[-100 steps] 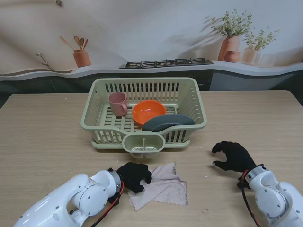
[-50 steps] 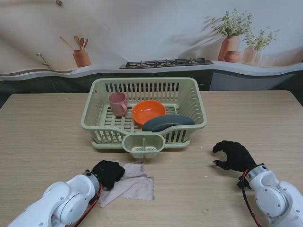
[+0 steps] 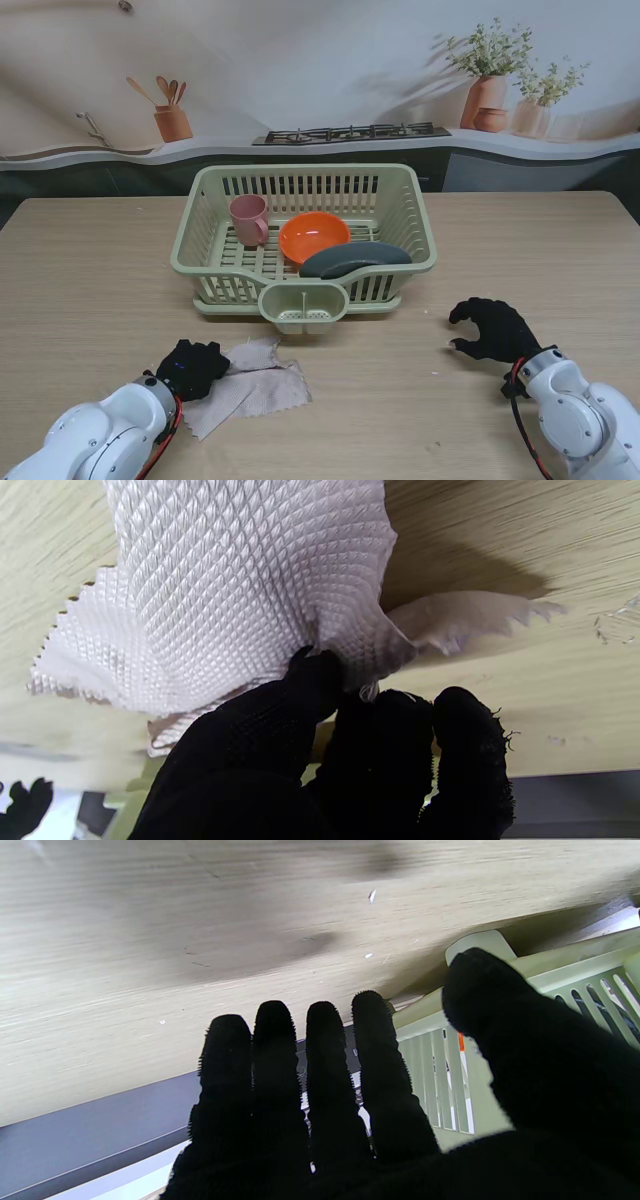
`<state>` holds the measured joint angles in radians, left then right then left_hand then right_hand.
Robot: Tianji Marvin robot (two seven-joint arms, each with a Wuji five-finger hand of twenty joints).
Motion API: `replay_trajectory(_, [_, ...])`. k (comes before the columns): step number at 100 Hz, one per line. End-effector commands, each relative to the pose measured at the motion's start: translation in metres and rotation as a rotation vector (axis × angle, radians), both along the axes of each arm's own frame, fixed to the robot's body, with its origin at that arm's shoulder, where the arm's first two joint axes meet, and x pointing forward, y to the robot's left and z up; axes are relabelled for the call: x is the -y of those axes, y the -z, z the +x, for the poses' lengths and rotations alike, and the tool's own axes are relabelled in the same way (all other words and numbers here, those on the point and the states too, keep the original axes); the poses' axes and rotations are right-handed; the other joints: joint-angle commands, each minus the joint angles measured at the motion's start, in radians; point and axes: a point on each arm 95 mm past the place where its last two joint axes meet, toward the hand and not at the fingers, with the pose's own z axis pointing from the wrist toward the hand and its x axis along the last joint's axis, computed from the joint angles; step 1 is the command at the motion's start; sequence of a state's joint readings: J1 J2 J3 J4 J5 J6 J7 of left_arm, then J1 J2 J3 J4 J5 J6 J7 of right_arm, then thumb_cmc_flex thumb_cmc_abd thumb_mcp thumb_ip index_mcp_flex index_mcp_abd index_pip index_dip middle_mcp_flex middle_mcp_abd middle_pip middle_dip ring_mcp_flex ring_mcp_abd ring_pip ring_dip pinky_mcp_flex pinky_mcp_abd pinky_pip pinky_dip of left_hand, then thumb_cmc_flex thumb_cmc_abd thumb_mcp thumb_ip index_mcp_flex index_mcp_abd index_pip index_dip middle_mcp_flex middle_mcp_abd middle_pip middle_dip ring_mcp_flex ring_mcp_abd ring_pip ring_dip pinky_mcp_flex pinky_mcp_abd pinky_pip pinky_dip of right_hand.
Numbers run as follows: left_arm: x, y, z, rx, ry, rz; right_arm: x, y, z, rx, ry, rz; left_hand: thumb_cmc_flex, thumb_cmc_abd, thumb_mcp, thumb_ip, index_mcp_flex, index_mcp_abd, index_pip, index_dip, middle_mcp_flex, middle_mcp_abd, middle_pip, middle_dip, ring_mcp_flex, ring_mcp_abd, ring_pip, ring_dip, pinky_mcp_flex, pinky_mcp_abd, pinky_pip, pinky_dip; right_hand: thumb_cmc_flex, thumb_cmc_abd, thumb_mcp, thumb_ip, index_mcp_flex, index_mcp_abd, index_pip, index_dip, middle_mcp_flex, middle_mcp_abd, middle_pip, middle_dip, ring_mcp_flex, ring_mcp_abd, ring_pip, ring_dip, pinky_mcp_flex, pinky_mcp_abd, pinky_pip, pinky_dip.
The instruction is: Clear dishes and wipe the table
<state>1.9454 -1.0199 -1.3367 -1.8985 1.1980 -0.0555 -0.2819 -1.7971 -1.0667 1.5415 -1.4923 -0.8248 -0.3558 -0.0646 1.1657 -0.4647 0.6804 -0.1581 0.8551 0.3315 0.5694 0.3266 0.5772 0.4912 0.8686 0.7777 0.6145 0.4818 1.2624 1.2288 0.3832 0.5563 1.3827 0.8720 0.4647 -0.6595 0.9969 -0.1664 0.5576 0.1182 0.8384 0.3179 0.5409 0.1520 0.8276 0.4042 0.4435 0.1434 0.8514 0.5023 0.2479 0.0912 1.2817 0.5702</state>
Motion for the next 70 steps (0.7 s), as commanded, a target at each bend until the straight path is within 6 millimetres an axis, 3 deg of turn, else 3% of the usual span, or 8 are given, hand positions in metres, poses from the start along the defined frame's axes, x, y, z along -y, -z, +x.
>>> replay_trajectory(1, [-0.002, 0.017, -0.005, -0.062, -0.012, 0.001, -0.002, 0.003, -0.001, -0.015, -0.005, -0.008, 0.077, 0.04, -0.043, 0.029, 0.055, -0.046, -0.06, -0.021, -0.009, 0.055, 0.021, 0.034, 0.005, -0.011, 0.035, 0.025, 0.02, 0.007, -0.006, 0.024, 0.022, -0.02, 0.02, 0.023, 0.027, 0.004, 0.004, -0.001, 0.01, 0.009, -0.004, 0.0, 0.007, 0.02, -0.008, -0.005, -0.002, 0.01, 0.008, -0.004])
replay_trajectory(19, [0.017, 0.017, 0.004, -0.071, 0.031, -0.086, -0.002, 0.003, -0.001, -0.019, -0.004, -0.008, 0.058, 0.044, -0.083, 0.04, 0.056, -0.077, -0.043, -0.002, 0.018, 0.017, 0.001, -0.009, -0.002, 0.0, -0.009, -0.046, 0.022, 0.04, -0.037, -0.025, 0.022, -0.021, 0.02, 0.023, 0.028, 0.004, 0.002, -0.001, 0.011, 0.011, -0.007, -0.001, 0.007, 0.022, -0.009, -0.005, -0.003, 0.011, 0.008, -0.005])
replay_trajectory(22, [0.021, 0.017, 0.004, -0.077, 0.035, -0.104, -0.002, 0.003, -0.001, -0.019, -0.004, -0.008, 0.019, 0.029, -0.077, 0.042, 0.037, -0.084, -0.044, -0.01, 0.004, 0.004, -0.028, -0.049, -0.039, 0.021, -0.036, -0.119, -0.001, 0.053, -0.047, -0.051, 0.021, -0.02, 0.02, 0.022, 0.029, 0.004, 0.002, -0.001, 0.011, 0.011, -0.007, -0.001, 0.006, 0.021, -0.009, -0.005, -0.004, 0.011, 0.007, -0.005])
replay_trajectory(30, [0.031, 0.017, 0.005, -0.111, 0.034, -0.129, -0.002, 0.004, -0.002, -0.02, -0.004, -0.007, -0.101, -0.031, -0.007, 0.025, -0.006, -0.1, -0.072, -0.001, -0.083, -0.014, 0.007, -0.13, -0.109, 0.028, -0.083, -0.164, -0.031, 0.068, -0.065, -0.064, 0.021, -0.021, 0.02, 0.022, 0.03, 0.004, 0.002, -0.001, 0.012, 0.01, -0.008, -0.001, 0.007, 0.021, -0.01, -0.006, -0.005, 0.01, 0.007, -0.005])
replay_trajectory(37, [0.038, 0.017, 0.005, -0.143, 0.041, -0.134, -0.002, 0.004, -0.002, -0.02, -0.003, -0.006, -0.226, -0.059, 0.095, 0.015, -0.067, -0.131, -0.106, 0.034, -0.16, -0.065, -0.075, -0.247, -0.204, 0.026, -0.235, -0.299, -0.133, 0.095, -0.128, -0.087, 0.02, -0.021, 0.019, 0.022, 0.03, 0.004, 0.002, -0.001, 0.012, 0.01, -0.008, -0.001, 0.007, 0.021, -0.01, -0.006, -0.005, 0.011, 0.007, -0.005])
replay_trajectory(50, [0.049, 0.018, 0.004, -0.2, 0.057, -0.122, -0.001, 0.004, -0.002, -0.019, -0.002, -0.005, -0.403, -0.104, 0.212, 0.055, -0.171, -0.169, -0.064, 0.056, -0.217, -0.131, -0.201, -0.317, -0.287, 0.028, -0.446, -0.445, -0.259, 0.113, -0.218, -0.154, 0.02, -0.021, 0.019, 0.022, 0.03, 0.005, 0.001, -0.001, 0.014, 0.011, -0.009, -0.001, 0.007, 0.021, -0.011, -0.006, -0.006, 0.012, 0.007, -0.005])
replay_trajectory(61, [0.057, 0.02, 0.004, -0.243, 0.065, -0.102, -0.001, 0.004, -0.002, -0.02, -0.001, -0.003, -0.453, -0.156, 0.225, 0.046, -0.202, -0.182, -0.037, 0.058, -0.221, -0.146, -0.22, -0.327, -0.285, 0.056, -0.499, -0.478, -0.269, 0.133, -0.249, -0.187, 0.018, -0.021, 0.017, 0.022, 0.032, 0.004, 0.001, -0.001, 0.013, 0.009, -0.01, -0.001, 0.007, 0.021, -0.01, -0.006, -0.006, 0.011, 0.006, -0.006])
replay_trajectory(70, [0.062, 0.023, 0.005, -0.268, 0.073, -0.086, -0.001, 0.004, -0.002, -0.019, -0.001, -0.003, -0.454, -0.2, 0.254, 0.042, -0.197, -0.176, -0.006, 0.067, -0.186, -0.139, -0.166, -0.3, -0.219, 0.072, -0.457, -0.458, -0.215, 0.141, -0.203, -0.165, 0.018, -0.02, 0.017, 0.021, 0.033, 0.004, 0.001, -0.001, 0.013, 0.009, -0.01, -0.002, 0.006, 0.021, -0.011, -0.006, -0.007, 0.012, 0.006, -0.006])
